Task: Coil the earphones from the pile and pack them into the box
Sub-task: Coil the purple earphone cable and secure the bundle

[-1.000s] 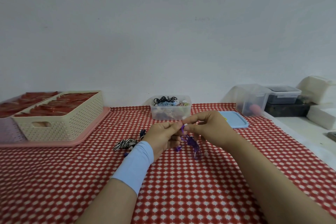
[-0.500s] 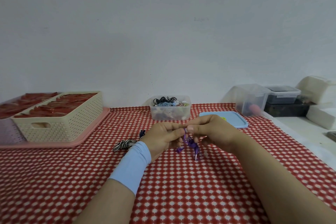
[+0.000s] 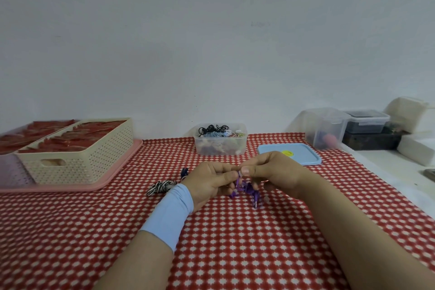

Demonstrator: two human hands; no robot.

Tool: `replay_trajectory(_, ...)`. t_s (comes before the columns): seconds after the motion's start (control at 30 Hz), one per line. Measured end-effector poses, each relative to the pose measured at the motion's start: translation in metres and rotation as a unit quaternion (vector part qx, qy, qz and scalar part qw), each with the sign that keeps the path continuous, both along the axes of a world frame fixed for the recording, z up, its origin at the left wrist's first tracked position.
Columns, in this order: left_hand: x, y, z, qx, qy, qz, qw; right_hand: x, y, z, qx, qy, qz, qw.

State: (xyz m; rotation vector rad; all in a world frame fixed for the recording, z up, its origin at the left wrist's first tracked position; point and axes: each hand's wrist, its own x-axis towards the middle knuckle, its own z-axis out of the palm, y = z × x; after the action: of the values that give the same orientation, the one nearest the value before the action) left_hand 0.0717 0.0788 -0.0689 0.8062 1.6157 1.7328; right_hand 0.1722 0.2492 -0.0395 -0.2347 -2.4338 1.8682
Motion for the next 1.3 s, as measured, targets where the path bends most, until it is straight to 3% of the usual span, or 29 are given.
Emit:
replay_trajectory(0.37, 0.001, 0.002, 0.004, 0.009, -0.019, 0.008, 1.000, -0.002, -0.001, 0.000, -0.035, 0.009, 0.005, 0.999)
replay_trajectory(0.5, 0.002, 0.007, 0.010, 0.067, -0.049, 0.032, 0.996, -0.005, 0.001, 0.001, -0.064, 0.080, -0.034, 0.994)
replay_trajectory(0.63, 0.001, 0.004, 0.012, 0.070, -0.038, 0.058, 0.995, -0.003, 0.008, 0.000, 0.022, 0.075, -0.055, 0.995)
replay_trajectory(0.83, -0.001, 0.000, 0.013, 0.100, -0.022, 0.063, 0.993, -0.008, 0.002, -0.006, 0.245, 0.006, 0.026, 0.969)
replay_trajectory(1.3, -0.007, -0.003, 0.012, 0.071, 0.028, 0.156, 0.985, -0.013, 0.004, -0.012, 0.198, 0.076, -0.044, 0.976)
